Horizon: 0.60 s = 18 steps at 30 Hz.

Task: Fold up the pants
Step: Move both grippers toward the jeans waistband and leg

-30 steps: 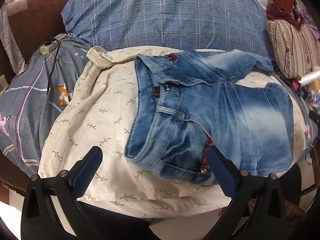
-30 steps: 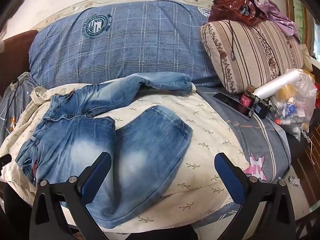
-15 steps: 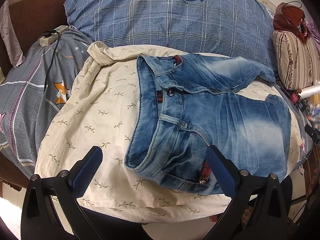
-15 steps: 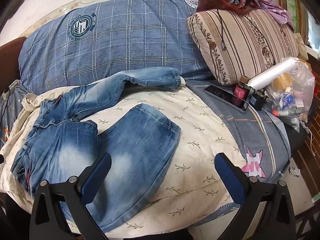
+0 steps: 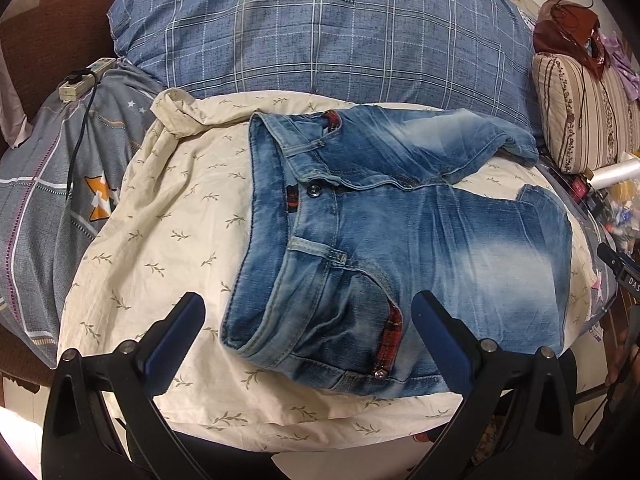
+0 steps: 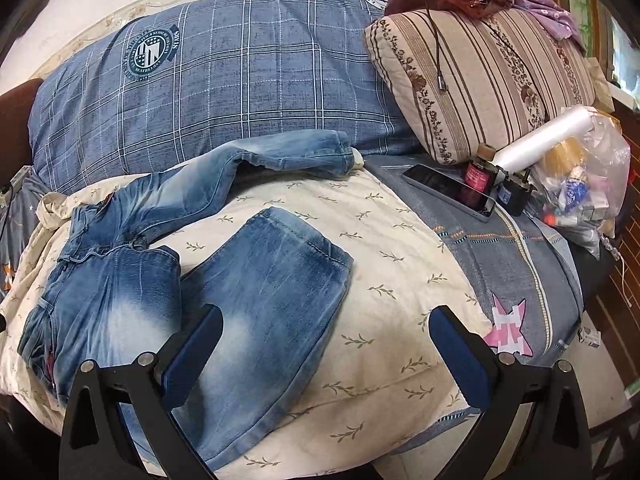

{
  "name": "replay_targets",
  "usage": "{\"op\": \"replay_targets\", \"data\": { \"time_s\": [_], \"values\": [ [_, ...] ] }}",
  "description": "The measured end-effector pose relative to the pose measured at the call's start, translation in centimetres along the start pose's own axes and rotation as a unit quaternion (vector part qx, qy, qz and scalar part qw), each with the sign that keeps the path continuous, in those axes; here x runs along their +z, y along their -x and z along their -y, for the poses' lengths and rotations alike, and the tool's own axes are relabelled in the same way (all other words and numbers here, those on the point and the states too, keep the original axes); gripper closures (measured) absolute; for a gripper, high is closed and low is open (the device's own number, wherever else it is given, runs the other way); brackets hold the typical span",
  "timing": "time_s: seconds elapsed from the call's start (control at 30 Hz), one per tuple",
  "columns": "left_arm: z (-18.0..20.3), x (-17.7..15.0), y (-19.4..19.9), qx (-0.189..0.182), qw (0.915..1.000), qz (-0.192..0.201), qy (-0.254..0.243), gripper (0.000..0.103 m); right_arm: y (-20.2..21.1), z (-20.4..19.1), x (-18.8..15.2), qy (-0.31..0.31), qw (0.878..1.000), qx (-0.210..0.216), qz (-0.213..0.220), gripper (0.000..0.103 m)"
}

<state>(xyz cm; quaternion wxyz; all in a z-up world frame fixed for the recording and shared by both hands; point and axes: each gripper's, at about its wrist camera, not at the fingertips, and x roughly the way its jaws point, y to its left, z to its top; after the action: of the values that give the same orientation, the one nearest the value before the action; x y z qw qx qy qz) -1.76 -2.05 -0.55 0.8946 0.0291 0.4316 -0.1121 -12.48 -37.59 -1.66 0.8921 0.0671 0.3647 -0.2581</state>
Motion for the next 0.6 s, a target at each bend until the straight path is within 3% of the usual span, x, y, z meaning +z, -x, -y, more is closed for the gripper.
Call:
{"op": "replay_targets", "data": {
  "time_s": [0.6],
  "values": [
    [0.55,-0.09,-0.04,-0.006,1.0000,-0.007,-0.002,0.000,-0.07,-0.14,-0.21,0.007,1.000,0.003,-0.001,0.000]
  ]
}}
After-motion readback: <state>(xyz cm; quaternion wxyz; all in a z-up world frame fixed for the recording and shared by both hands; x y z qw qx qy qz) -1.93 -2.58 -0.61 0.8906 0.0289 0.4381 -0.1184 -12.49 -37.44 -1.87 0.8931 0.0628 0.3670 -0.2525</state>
